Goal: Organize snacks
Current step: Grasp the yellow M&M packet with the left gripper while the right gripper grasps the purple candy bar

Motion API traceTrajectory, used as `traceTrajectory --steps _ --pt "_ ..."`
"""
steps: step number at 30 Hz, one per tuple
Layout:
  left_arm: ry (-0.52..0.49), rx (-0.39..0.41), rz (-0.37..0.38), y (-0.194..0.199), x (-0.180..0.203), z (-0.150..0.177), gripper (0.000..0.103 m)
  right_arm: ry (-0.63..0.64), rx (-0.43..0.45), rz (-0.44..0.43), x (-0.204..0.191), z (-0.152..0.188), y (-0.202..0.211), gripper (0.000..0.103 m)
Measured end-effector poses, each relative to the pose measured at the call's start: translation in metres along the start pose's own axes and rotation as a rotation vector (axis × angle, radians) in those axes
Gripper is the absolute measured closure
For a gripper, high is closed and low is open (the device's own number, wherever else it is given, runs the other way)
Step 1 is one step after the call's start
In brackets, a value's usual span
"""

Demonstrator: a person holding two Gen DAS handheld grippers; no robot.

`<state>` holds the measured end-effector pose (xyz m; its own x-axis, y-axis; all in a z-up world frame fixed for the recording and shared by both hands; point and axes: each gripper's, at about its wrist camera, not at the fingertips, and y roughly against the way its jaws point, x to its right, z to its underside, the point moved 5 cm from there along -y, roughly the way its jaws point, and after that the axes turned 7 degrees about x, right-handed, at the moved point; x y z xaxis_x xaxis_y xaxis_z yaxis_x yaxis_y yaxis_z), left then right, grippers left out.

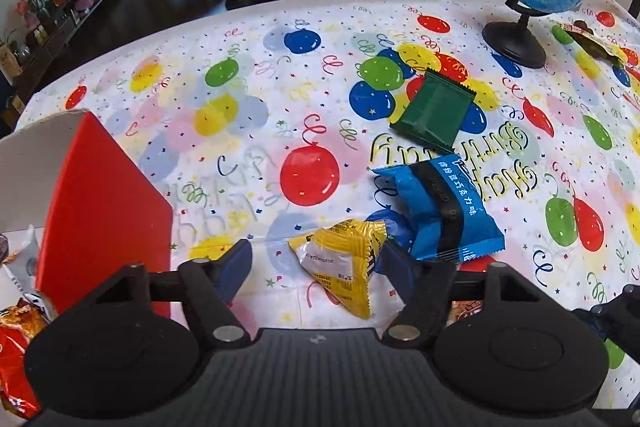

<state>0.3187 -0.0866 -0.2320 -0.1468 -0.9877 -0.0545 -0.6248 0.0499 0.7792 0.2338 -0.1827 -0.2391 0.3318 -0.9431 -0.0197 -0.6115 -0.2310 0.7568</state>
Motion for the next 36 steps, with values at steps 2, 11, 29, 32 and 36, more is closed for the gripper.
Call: traceTrajectory --steps 2,11,29,32,36 --pt "0.003 -0.008 0.004 -0.003 0.000 0.001 0.041 0.006 -0.002 -0.001 -0.001 0.002 -0.001 0.063" --pt "0.001 0.005 0.043 -0.005 0.003 0.000 0.065 -0.008 0.008 0.002 0.002 0.003 0.000 0.071" --pt "0.039 0.019 0.044 0.027 -0.007 0.005 0.073 -0.058 0.048 0.024 0.005 0.005 0.037 0.071" --pt "0.040 0.032 0.046 0.039 -0.009 0.006 0.073 -0.054 0.065 0.023 0.003 0.002 0.049 0.071" --pt "0.057 0.052 0.058 0.058 -0.012 0.006 0.073 -0.041 0.083 0.015 -0.002 -0.003 0.063 0.071"
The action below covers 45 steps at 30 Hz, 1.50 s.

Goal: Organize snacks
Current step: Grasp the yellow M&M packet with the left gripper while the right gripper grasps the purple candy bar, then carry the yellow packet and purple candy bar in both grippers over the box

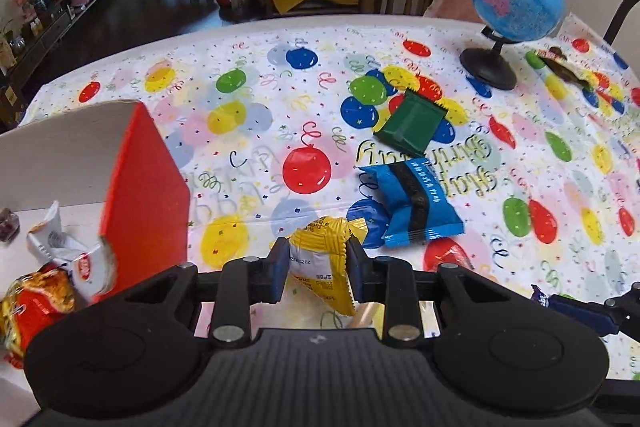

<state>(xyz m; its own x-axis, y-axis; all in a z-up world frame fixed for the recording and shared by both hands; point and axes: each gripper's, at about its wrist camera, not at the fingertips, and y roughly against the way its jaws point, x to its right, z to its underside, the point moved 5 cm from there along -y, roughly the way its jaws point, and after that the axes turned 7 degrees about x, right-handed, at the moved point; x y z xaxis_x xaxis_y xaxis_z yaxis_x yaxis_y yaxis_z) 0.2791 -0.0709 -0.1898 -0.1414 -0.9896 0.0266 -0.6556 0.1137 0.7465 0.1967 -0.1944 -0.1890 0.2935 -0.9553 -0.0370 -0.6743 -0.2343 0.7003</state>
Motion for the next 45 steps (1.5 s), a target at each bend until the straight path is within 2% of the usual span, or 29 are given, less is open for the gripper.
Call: traceTrajectory --steps 11,21,35,45 --pt "0.032 0.066 0.003 0.063 -0.013 -0.004 0.073 0.024 0.097 -0.033 -0.022 -0.024 0.043 0.071" --pt "0.054 0.110 -0.020 0.110 -0.044 0.001 0.073 0.070 0.166 -0.076 -0.067 -0.048 0.065 0.071" --pt "0.103 0.124 -0.061 0.148 -0.126 0.015 0.073 0.116 0.195 -0.119 -0.146 -0.070 0.061 0.071" --pt "0.119 0.122 -0.078 0.157 -0.176 0.024 0.073 0.131 0.191 -0.140 -0.194 -0.082 0.042 0.072"
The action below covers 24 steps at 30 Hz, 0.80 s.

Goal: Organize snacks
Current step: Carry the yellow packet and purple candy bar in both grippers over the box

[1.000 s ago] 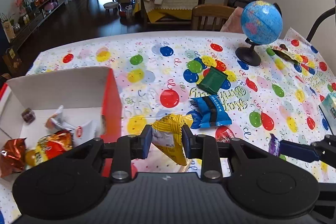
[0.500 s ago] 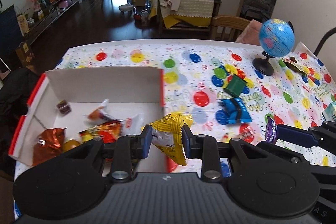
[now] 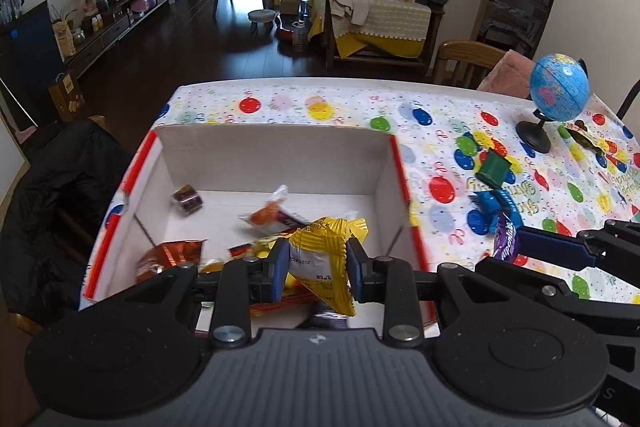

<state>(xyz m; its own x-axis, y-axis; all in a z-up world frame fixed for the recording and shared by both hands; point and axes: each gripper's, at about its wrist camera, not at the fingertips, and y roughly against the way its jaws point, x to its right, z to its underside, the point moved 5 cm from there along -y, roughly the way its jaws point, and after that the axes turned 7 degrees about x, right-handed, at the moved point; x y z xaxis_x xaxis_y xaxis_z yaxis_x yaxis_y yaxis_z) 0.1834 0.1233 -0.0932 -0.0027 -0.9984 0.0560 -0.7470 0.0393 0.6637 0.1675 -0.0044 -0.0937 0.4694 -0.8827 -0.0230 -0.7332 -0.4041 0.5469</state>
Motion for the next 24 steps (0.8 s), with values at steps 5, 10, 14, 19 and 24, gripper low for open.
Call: traceTrajectory --steps 5,10,14,19,24 --pt "0.003 -0.002 -0.007 0.000 -0.024 0.000 0.073 0.001 -0.011 -0.001 -0.017 -0.003 -0.014 0.071" --pt "0.012 -0.012 -0.013 -0.005 -0.045 0.002 0.073 0.004 -0.026 -0.001 -0.031 -0.004 -0.029 0.071" --pt "0.020 -0.023 -0.021 -0.009 -0.061 0.004 0.073 0.011 -0.044 0.003 -0.041 -0.004 -0.042 0.071" --pt "0.029 -0.044 -0.033 -0.019 -0.081 0.009 0.073 0.016 -0.069 0.010 -0.051 -0.002 -0.058 0.071" --pt "0.027 -0.070 -0.038 -0.030 -0.094 0.013 0.073 0.018 -0.101 0.025 -0.057 0.004 -0.075 0.071"
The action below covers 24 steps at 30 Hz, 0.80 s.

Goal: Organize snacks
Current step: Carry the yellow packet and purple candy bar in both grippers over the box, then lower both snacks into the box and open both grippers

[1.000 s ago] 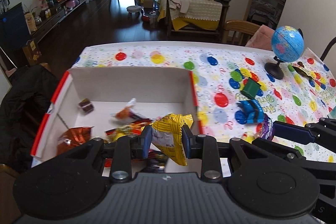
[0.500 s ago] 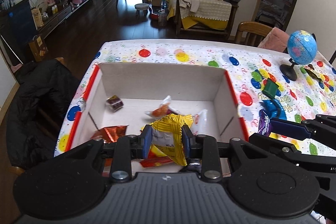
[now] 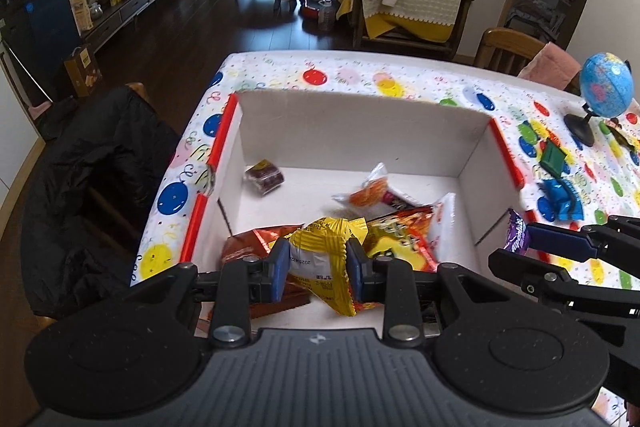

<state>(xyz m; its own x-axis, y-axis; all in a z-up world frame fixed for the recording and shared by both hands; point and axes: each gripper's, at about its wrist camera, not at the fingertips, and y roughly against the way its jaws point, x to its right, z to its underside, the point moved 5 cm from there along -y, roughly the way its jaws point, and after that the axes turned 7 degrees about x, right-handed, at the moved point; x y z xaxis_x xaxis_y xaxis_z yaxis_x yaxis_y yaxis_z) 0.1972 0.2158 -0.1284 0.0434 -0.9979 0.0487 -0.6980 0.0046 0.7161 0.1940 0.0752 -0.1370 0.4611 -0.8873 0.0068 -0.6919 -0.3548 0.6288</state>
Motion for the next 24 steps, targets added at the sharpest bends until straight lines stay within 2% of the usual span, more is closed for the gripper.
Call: traceTrajectory --steps 13,24 --pt "-0.018 -0.065 0.000 -0.027 -0.014 0.015 0.073 0.006 -0.059 0.014 -0.012 0.010 -0.028 0.071" --pt "-0.063 -0.061 -0.002 -0.029 -0.006 0.019 0.073 0.005 -0.081 0.006 -0.017 0.016 -0.031 0.068"
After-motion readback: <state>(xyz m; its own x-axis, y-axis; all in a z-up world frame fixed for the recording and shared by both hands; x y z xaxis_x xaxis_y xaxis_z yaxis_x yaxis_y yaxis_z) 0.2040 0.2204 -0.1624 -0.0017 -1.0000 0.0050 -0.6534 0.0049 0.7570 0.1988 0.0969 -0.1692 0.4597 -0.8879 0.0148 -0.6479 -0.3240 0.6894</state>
